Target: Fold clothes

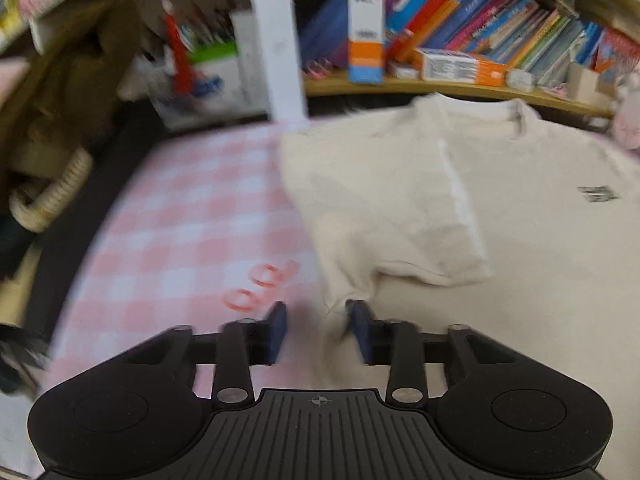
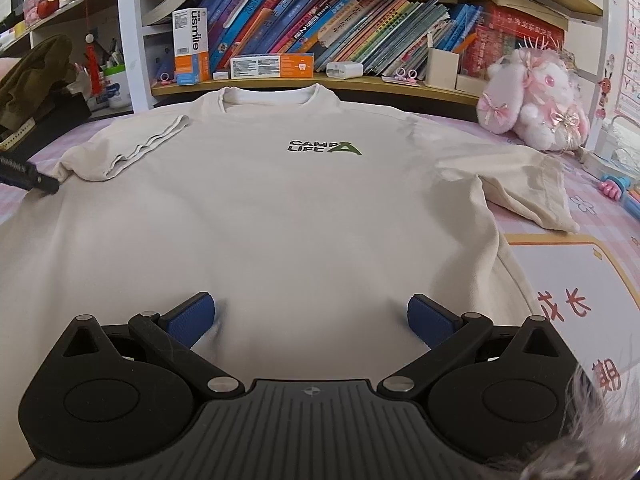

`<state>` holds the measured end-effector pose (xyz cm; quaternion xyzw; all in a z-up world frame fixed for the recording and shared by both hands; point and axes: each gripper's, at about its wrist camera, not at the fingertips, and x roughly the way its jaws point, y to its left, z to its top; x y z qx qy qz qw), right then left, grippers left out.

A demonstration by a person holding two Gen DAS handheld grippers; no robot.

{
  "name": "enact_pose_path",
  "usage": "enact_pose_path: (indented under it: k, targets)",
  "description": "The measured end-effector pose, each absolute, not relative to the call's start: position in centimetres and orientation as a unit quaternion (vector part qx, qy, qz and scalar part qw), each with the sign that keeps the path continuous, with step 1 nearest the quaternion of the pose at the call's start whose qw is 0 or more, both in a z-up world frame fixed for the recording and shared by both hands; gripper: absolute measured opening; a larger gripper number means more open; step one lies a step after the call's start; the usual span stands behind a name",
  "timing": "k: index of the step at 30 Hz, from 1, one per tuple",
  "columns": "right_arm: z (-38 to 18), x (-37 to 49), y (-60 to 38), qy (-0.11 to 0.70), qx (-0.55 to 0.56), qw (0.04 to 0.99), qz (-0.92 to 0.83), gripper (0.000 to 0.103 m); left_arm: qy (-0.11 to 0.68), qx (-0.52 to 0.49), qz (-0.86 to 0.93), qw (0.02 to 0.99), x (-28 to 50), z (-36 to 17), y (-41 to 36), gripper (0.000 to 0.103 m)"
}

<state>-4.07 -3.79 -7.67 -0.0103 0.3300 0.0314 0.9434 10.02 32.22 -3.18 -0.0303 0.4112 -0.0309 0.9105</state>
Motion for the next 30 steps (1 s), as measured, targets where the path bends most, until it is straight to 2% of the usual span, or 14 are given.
enact_pose_path:
  k: [4, 7, 15, 24, 30]
  targets:
    - [-7.7, -4.3, -3.8, 0.329, -0.009, 0.944, 0.028, 0.103, 0.412, -0.018, -0.015, 0.911, 9.9, -3.3, 33.0, 0.025]
    - [-7.8, -4.3, -3.8, 0.329, -0.009, 0.944, 0.028, 0.103, 0.411, -0.018, -0.014, 0.911, 9.7, -3.0, 33.3, 0.026]
    - [-7.8, -4.3, -3.8, 0.328, -0.01, 0.944, 0.029, 0.103, 0.34, 0.01, -0.066, 0.938, 8.7, -0.5, 30.1, 0.026]
    - [-7.7, -4.4, -3.8, 0.329, -0.01, 0.944, 0.031, 0.103, 0.391, -0.01, -0.042, 0.919, 10.6, -3.4, 29.9, 0.026]
    - [-7.4, -4.2, -4.0, 0.339, -0.013, 0.94, 0.042, 0.103, 0.377, -0.018, -0.071, 0.923, 7.8, -1.5, 28.9, 0.026]
